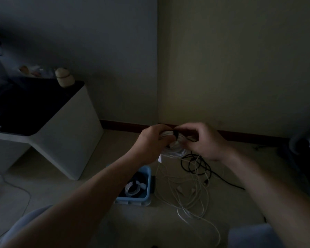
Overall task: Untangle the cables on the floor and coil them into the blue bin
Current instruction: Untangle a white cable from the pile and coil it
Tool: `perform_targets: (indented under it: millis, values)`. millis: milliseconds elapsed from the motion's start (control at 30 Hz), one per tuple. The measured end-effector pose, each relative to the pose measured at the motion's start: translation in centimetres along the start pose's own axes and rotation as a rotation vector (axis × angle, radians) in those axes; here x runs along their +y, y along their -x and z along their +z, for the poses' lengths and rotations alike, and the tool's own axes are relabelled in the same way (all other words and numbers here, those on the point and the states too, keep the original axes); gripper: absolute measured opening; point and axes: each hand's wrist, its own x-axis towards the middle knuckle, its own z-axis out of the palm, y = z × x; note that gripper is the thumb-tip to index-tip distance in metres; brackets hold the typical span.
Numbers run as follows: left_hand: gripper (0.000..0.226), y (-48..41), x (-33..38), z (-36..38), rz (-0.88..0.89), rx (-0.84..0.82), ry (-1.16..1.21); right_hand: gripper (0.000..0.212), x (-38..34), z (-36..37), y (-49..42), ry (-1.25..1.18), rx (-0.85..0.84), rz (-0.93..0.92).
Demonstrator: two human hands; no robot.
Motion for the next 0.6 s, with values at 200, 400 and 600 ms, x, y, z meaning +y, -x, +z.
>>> perform_targets:
  millis: [200, 400, 600]
  values:
    - [0.016, -0.3, 0.18, -0.13, -0.037, -0.061, -0.04, 0.035, 0.08, -0.27, 0.19, 0.048, 0.007, 0.028]
    - [0.008, -0.11, 0.1, 0.03, -0.083, -0.072, 0.013, 0.035, -0.24, -0.66, 0.07, 0.028, 0.028, 0.048]
    - [0.012, -0.18, -0.41, 0.38, -0.133, -0.093, 0.061, 0.035, -0.18, -0.55, 0.33, 0.027, 0.02, 0.091]
